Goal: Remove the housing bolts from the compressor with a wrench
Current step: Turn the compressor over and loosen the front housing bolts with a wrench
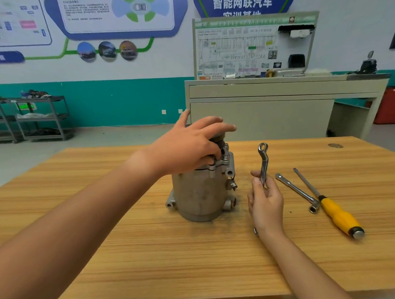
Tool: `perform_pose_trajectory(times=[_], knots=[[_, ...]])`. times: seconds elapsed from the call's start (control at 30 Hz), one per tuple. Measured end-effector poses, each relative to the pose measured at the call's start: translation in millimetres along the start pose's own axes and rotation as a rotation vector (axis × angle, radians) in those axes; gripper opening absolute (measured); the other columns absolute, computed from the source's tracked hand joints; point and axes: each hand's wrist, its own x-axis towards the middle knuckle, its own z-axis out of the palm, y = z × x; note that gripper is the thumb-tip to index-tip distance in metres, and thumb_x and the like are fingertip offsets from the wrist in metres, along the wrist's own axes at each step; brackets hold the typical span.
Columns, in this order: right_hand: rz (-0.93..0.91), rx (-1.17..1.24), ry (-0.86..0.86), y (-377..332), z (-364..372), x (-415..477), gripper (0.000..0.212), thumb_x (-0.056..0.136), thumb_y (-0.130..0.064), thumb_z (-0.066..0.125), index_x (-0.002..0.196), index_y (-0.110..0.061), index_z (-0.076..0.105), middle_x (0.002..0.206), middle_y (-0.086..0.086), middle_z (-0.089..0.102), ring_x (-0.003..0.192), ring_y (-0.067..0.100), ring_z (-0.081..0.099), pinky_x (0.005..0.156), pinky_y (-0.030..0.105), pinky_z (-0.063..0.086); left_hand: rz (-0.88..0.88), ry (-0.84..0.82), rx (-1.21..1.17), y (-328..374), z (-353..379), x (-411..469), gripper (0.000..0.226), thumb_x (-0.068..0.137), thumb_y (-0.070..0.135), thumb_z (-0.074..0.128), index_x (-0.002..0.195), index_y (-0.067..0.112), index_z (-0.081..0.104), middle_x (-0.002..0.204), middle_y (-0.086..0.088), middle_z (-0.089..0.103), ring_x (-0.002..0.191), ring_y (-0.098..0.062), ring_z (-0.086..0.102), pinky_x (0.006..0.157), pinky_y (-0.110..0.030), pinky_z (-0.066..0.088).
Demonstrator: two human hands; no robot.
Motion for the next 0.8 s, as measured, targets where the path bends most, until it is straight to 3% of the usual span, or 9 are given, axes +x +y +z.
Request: perform_pose_trajectory(times=[0.13, 0.23, 0.33, 0.43, 0.5, 0.57, 0.63, 0.73, 0.8], knots=[[-0.001, -0.043, -0.014, 2.4, -1.1, -0.4, 0.019, 0.097, -0.018, 0.041, 0.097, -0.029, 0.057, 0.054, -0.005, 0.04, 0.045, 0.008, 0.032, 0.04, 0.02, 0.027, 0.033, 0.025, 0.041, -0.2, 2.4, 1.7, 0.021, 0.09, 0.03, 0.054, 0.101, 0.021, 0.068, 0.154, 0.004, 0.023, 0.137, -0.01, 0.004, 0.106, -0.068, 0.005], [0.014, -0.137, -0.063, 5.1, -2.4, -1.8, 0.018, 0.098, -0.018, 0.039, 0.104, -0.022, 0.056, 0.06, -0.003, 0.044, 0.053, 0.011, 0.041, 0.049, 0.026, 0.035, 0.009, 0.043, 0.049, 0.7, 7.8, 1.5, 0.033, 0.092, 0.037, 0.043, 0.101, 0.017, 0.068, 0.153, 0.003, 0.026, 0.135, -0.01, 0.006, 0.107, -0.067, 0.006], [0.087, -0.104, -0.093, 4.7, -4.7, -4.9, 0.017, 0.099, -0.016, 0.036, 0.098, -0.025, 0.05, 0.056, 0.002, 0.047, 0.044, 0.013, 0.046, 0.041, 0.026, 0.042, -0.051, 0.054, 0.015, 3.9, 8.6, 2.5, 0.045, 0.092, 0.04, 0.031, 0.1, 0.015, 0.067, 0.151, 0.003, 0.028, 0.136, -0.01, 0.012, 0.109, -0.063, 0.004], [0.132, -0.078, -0.091, 0.7, -8.0, -6.1, 0.02, 0.099, -0.013, 0.036, 0.091, -0.029, 0.045, 0.054, 0.002, 0.048, 0.033, 0.007, 0.041, 0.034, 0.018, 0.034, -0.088, 0.097, -0.108, 4.9, 3.4, 3.9, 0.034, 0.093, 0.037, 0.041, 0.099, 0.014, 0.066, 0.152, 0.003, 0.029, 0.138, -0.015, 0.024, 0.109, -0.063, 0.007], [0.137, -0.069, -0.093, -0.5, -8.6, -6.2, 0.021, 0.097, -0.011, 0.038, 0.091, -0.029, 0.047, 0.054, 0.0, 0.043, 0.036, 0.003, 0.037, 0.035, 0.018, 0.03, -0.132, 0.242, -0.28, 0.9, 2.9, -3.0, 0.033, 0.093, 0.04, 0.046, 0.105, 0.015, 0.065, 0.15, 0.003, 0.031, 0.135, -0.019, 0.033, 0.108, -0.063, 0.018], [0.084, -0.108, -0.118, -2.4, -7.5, -6.6, 0.018, 0.096, -0.015, 0.042, 0.091, -0.029, 0.051, 0.059, -0.005, 0.041, 0.046, 0.004, 0.038, 0.043, 0.02, 0.03, -0.28, 0.431, -0.496, -5.0, 9.5, -18.0, 0.034, 0.091, 0.04, 0.051, 0.117, 0.02, 0.059, 0.145, 0.011, 0.03, 0.131, -0.009, 0.035, 0.108, -0.045, 0.028], [0.017, -0.155, -0.138, -6.5, -5.5, -9.7, 0.013, 0.095, -0.024, 0.044, 0.092, -0.032, 0.054, 0.061, -0.014, 0.044, 0.054, 0.003, 0.039, 0.051, 0.02, 0.03, -0.54, 0.53, -0.741, -6.2, 24.3, -36.1, 0.037, 0.094, 0.035, 0.052, 0.129, 0.024, 0.049, 0.143, 0.014, 0.031, 0.128, -0.001, 0.033, 0.105, -0.026, 0.03], [-0.009, -0.17, -0.178, -14.4, -4.6, -16.9, 0.021, 0.097, -0.03, 0.038, 0.097, -0.04, 0.056, 0.045, -0.017, 0.042, 0.046, -0.001, 0.035, 0.047, 0.017, 0.028, -0.866, 0.402, -1.053, 1.6, 59.7, -53.6, 0.046, 0.098, 0.036, 0.041, 0.142, 0.023, 0.035, 0.143, 0.006, 0.039, 0.12, -0.004, 0.04, 0.085, -0.009, 0.036], [-0.026, -0.197, -0.216, -20.5, -7.5, -21.6, 0.025, 0.098, -0.027, 0.036, 0.104, -0.044, 0.054, 0.046, -0.019, 0.041, 0.049, -0.002, 0.036, 0.049, 0.016, 0.029, -0.926, 0.336, -1.182, 7.7, 82.3, -56.8, 0.047, 0.099, 0.04, 0.036, 0.144, 0.026, 0.033, 0.146, 0.005, 0.038, 0.125, -0.007, 0.039, 0.094, -0.016, 0.036]])
